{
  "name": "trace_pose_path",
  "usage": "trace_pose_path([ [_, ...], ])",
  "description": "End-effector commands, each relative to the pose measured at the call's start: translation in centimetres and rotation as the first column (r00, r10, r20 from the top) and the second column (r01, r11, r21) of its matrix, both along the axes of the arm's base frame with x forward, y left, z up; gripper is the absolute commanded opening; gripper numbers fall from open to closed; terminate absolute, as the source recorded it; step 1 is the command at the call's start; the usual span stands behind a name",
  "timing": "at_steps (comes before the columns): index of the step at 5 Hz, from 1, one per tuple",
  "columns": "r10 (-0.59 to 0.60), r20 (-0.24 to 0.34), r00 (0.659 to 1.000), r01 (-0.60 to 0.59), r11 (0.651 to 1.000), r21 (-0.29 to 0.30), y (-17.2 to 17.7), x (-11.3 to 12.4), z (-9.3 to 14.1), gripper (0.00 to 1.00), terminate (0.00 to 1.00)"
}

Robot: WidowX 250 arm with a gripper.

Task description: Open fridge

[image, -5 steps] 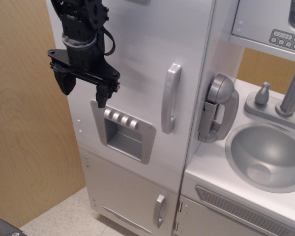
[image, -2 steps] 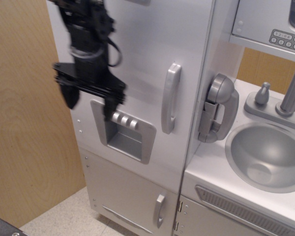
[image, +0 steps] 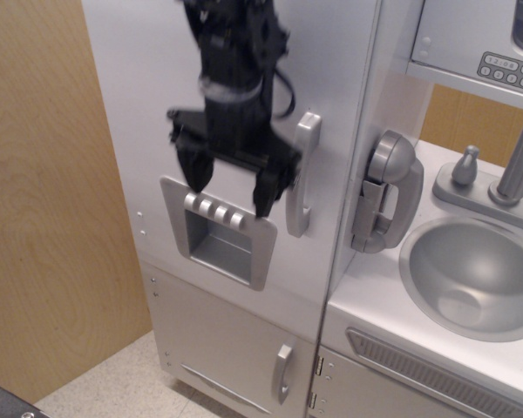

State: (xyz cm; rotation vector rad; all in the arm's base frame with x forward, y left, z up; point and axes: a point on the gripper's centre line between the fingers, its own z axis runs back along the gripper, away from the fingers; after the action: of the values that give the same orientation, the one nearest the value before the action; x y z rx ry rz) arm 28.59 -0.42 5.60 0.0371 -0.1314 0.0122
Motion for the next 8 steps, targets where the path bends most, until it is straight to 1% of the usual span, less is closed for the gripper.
trace_pose_path([
  [1,0.000,0.153,0.988,0.005,0.999,-0.033,-3.3,3.2,2.4,1.00,0.00],
  [2,-0.011,0.195,0.981,0.021,0.998,-0.051,-4.3,4.1,1.9,1.00,0.00],
  [3,-0.010,0.273,0.962,0.012,1.000,-0.005,-4.6,4.1,1.1,1.00,0.00],
  [4,0.003,0.328,0.945,-0.006,1.000,0.008,-4.5,3.7,0.1,0.00,0.00],
  [5,-0.008,0.357,0.934,0.005,1.000,0.010,-4.1,3.3,-0.1,0.00,0.00],
  [6,-0.012,0.349,0.937,0.016,1.000,-0.008,-3.2,2.5,0.0,0.00,0.00],
  [7,-0.015,0.362,0.932,0.024,0.999,-0.020,-1.8,1.0,0.3,0.00,0.00],
  [8,-0.030,0.358,0.933,0.043,0.999,-0.030,-0.2,-0.8,0.6,0.00,0.00],
])
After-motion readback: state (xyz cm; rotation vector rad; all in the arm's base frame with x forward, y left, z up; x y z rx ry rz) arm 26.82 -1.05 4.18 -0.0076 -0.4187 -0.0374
